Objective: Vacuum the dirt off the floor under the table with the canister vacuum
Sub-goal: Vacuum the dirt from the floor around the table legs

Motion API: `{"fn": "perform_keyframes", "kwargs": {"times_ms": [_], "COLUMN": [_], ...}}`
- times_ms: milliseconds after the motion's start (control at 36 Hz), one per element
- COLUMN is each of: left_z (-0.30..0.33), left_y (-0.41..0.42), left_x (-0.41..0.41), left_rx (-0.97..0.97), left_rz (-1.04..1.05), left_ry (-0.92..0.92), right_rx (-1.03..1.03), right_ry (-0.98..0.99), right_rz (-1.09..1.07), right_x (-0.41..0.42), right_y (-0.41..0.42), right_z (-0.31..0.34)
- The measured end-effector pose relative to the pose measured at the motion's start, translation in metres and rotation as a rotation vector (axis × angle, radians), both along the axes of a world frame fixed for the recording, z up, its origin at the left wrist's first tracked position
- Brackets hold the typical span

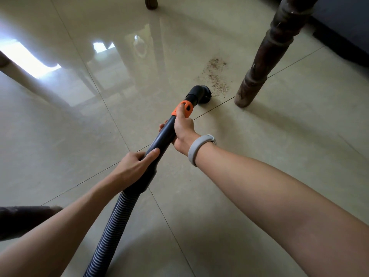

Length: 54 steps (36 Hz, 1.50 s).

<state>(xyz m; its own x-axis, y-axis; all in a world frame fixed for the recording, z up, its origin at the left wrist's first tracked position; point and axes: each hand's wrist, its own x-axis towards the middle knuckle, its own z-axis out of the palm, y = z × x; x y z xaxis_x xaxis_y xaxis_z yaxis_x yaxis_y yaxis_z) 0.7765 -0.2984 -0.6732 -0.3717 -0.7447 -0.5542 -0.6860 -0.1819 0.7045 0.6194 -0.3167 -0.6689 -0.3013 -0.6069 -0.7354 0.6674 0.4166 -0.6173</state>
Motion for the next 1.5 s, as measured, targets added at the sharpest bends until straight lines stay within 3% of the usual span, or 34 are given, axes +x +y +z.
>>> {"fn": "perform_keyframes", "kwargs": {"times_ms": [222,417,1056,1194,1500], "left_z": [-0.001,0.0,-0.005,-0.003,0.002], "left_y": [0.015,0.018,-0.009,-0.022,-0.025], "left_x": [-0.006,-0.011,-0.055,-0.067,-0.079], "left_rx": [-0.094,-0.138,-0.252,-0.202,-0.209], "left_rz": [-0.118,-0.15,0.113,0.151,0.072], "left_ry": [-0.086,-0.113,-0.087,-0.054,-0.062], "right_rx": [0.045,0.058,0.027,0.032,0.052], "right_ry": [-0.021,-0.026,0.145,0.151,0.166], "right_rz": [-0.073,0.007,0.205,0.201,0.156], "right_x": [-0.004,0.009,-0.024,-0.032,-0.047], "right_y": [0.027,0.041,-0.025,-0.038,-0.034], "right_z": [-0.002,-0.006,0.012,0.011,0.008]}}
